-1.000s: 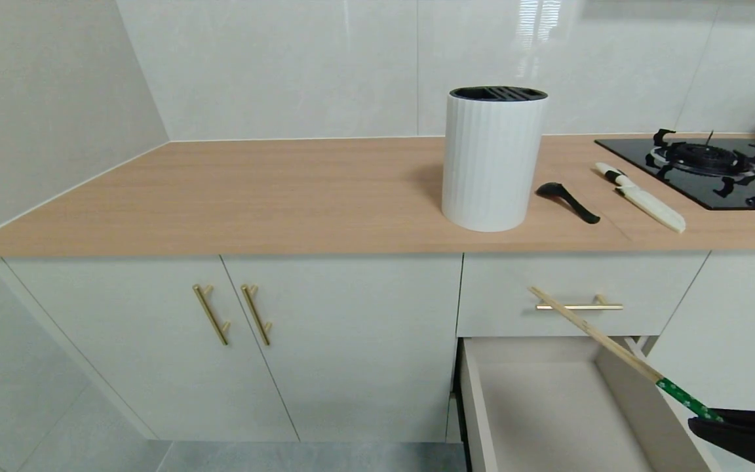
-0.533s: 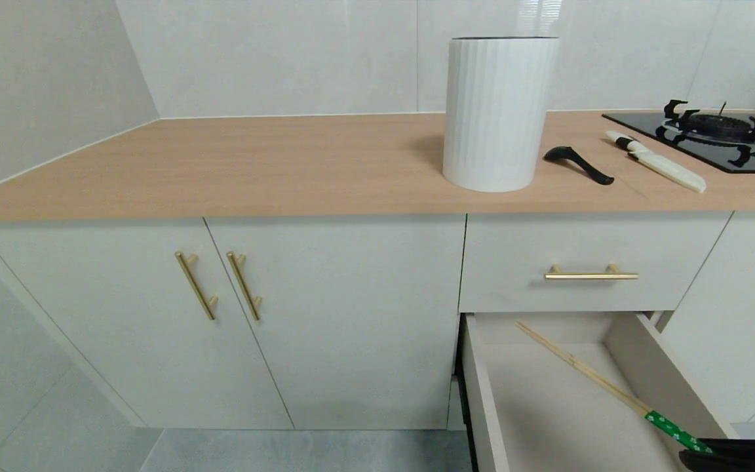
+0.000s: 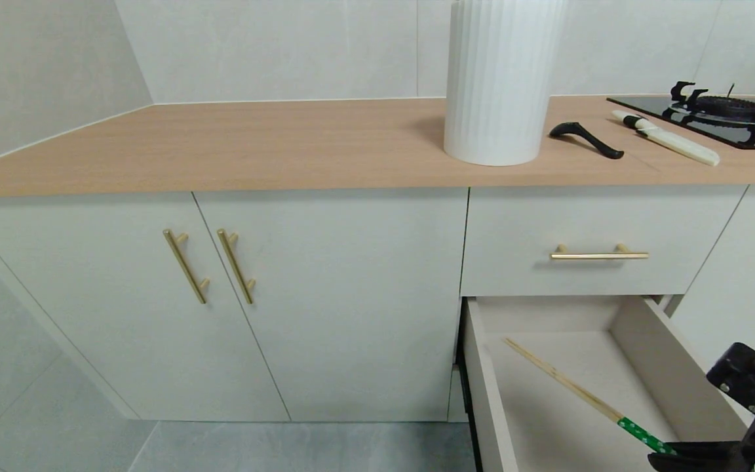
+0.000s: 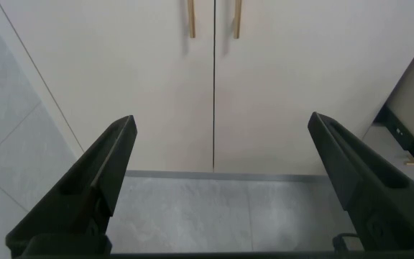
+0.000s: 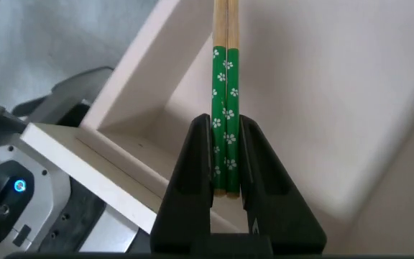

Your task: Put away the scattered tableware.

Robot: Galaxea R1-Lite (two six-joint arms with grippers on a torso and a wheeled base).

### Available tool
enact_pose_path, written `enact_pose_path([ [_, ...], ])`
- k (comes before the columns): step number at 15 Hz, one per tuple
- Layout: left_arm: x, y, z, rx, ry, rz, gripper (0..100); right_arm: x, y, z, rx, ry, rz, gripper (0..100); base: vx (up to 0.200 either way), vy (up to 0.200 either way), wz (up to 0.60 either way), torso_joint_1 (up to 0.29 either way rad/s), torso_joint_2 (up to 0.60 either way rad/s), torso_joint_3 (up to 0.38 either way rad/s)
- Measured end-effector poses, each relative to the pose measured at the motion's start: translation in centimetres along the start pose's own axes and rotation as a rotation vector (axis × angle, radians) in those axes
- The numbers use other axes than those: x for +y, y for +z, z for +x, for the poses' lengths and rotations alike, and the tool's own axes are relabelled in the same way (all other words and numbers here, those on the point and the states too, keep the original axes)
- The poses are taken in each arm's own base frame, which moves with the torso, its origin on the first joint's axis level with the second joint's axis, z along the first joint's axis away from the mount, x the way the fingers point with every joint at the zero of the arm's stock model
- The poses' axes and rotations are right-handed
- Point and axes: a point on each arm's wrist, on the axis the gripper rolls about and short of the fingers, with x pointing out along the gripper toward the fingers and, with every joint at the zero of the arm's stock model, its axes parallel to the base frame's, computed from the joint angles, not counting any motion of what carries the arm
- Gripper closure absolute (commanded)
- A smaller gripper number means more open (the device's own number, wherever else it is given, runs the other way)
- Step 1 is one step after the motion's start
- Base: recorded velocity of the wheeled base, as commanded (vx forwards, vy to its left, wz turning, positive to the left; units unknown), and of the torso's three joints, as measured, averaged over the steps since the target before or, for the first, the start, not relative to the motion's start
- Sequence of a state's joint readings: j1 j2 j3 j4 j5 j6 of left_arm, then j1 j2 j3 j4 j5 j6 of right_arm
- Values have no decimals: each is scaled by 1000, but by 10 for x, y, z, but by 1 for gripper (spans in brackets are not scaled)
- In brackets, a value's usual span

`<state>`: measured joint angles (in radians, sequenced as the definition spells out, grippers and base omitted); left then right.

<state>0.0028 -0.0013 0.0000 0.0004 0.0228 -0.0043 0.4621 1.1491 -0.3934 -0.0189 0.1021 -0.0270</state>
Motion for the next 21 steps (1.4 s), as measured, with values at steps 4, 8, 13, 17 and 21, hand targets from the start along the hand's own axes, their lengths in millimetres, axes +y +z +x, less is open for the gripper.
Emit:
enact_pose_path([
  [4,0,0,0,0,0,0,0,-6,22,23,56,-56,88,100,0,0,0,0,0,0],
  [8,0,0,0,0,0,0,0,-18,50,78,165,-156,238,100,0,0,0,0,0,0],
  [13,0,0,0,0,0,0,0,-29,51,163,270,-240,357,100,0,0,0,0,0,0],
  [17,0,0,0,0,0,0,0,-26,29,218,280,-342,395,100,0,0,0,0,0,0],
  [21,0,0,0,0,0,0,0,-25,9,243,325,-359,379,100,0,0,0,0,0,0],
])
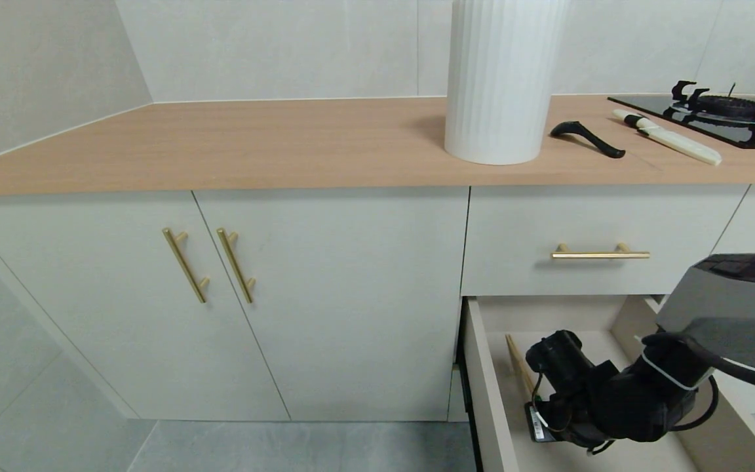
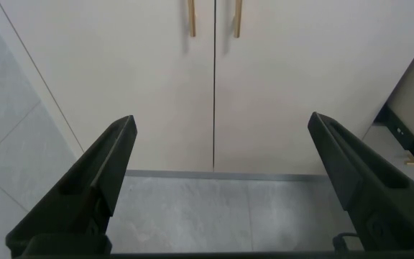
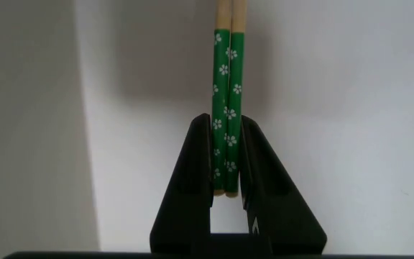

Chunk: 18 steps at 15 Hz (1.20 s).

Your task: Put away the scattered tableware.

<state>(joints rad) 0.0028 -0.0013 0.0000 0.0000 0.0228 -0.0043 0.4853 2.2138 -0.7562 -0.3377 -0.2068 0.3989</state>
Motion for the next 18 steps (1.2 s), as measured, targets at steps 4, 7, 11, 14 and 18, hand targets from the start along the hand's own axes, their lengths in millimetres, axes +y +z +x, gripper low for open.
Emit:
enact_pose_path([
  [4,0,0,0,0,0,0,0,0,-7,11,33,-19,-10,100,0,0,0,0,0,0],
  [7,0,0,0,0,0,0,0,0,-8,13,38,-26,-12,0,0,0,0,0,0,0],
  [11,0,0,0,0,0,0,0,-1,-6,6,26,-18,-10,0,0,0,0,0,0,0],
  [14,0,0,0,0,0,0,0,-4,-2,-24,9,-2,-15,0,0,0,0,0,0,0],
  [18,0,0,0,0,0,0,0,-17,14,-109,1,2,-15,0,0,0,0,0,0,0],
])
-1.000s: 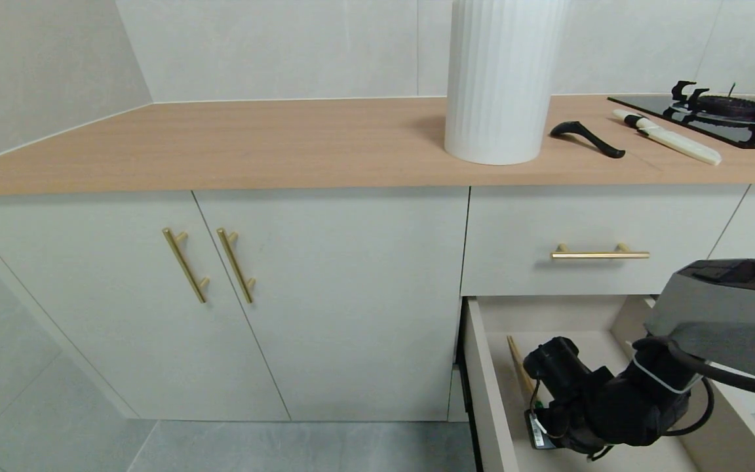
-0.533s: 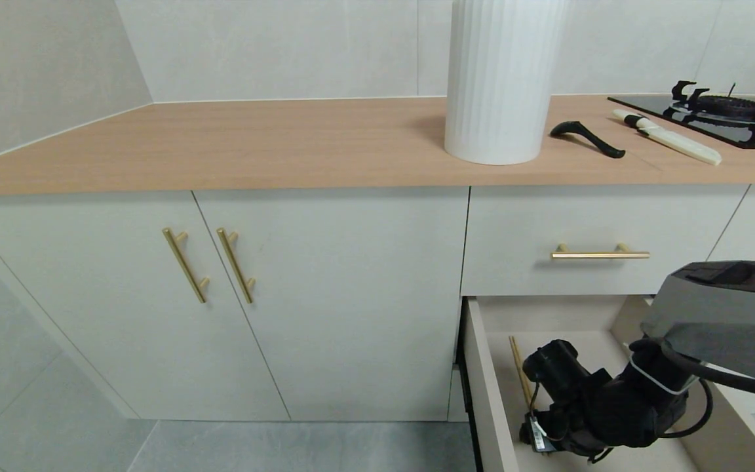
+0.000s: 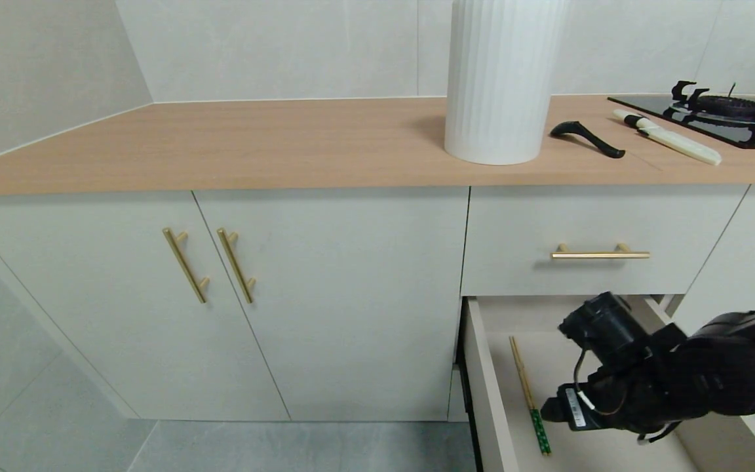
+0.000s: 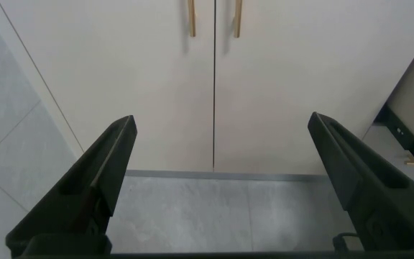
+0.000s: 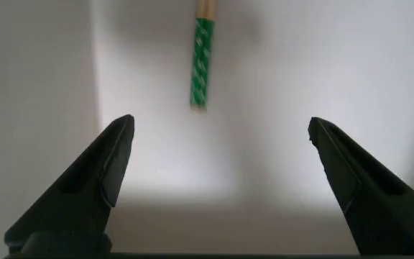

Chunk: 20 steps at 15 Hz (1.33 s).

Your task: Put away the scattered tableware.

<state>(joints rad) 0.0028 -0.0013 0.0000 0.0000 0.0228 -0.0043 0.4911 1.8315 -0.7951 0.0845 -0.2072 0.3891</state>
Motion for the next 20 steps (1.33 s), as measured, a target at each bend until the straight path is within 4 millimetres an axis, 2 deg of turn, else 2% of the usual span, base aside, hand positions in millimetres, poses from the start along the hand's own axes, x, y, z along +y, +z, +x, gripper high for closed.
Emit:
enact_pose_path([
  [4,0,0,0,0,0,0,0,-28,7,-99,-173,44,-21,0,0,0,0,0,0,0],
  [6,0,0,0,0,0,0,0,-39,5,-125,-253,51,-10,0,0,0,0,0,0,0],
  [11,0,1,0,-3,0,0,0,-47,0,-147,-335,66,-7,0,0,0,0,40,-140,-159],
  [20,0,0,0,0,0,0,0,-49,-2,-156,-368,75,0,0,0,0,0,147,-488,-306],
])
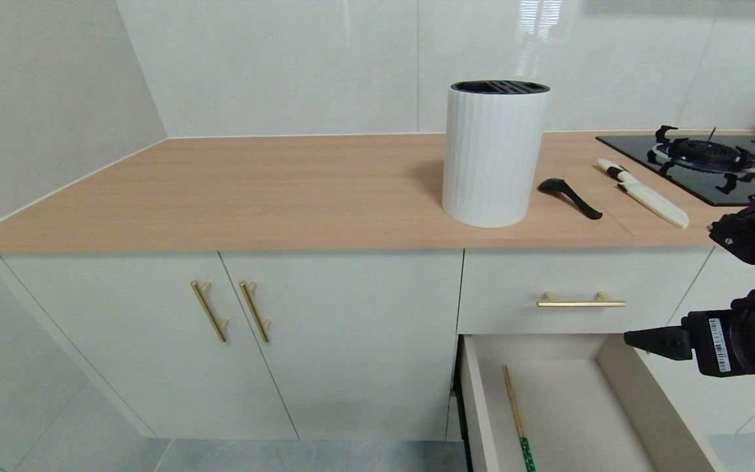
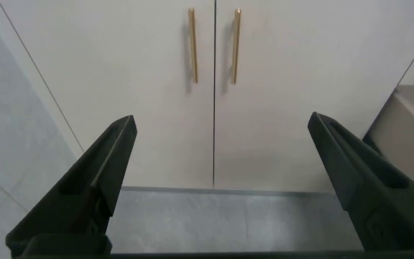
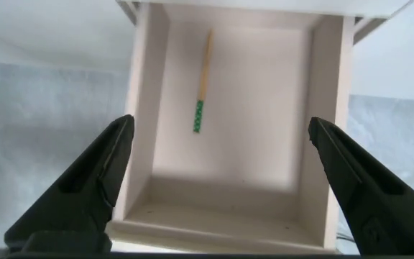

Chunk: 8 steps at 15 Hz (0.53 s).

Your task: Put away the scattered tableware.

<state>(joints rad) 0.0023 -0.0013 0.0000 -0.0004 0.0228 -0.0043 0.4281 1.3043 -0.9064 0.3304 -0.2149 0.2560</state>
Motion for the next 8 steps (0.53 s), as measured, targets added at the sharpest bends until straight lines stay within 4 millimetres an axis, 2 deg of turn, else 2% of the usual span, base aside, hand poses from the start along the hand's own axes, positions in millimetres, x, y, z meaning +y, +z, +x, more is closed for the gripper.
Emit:
enact_pose_path([
  [8,0,0,0,0,0,0,0,0,-1,0,1,0,-20,0,0,0,0,199,-486,-290],
])
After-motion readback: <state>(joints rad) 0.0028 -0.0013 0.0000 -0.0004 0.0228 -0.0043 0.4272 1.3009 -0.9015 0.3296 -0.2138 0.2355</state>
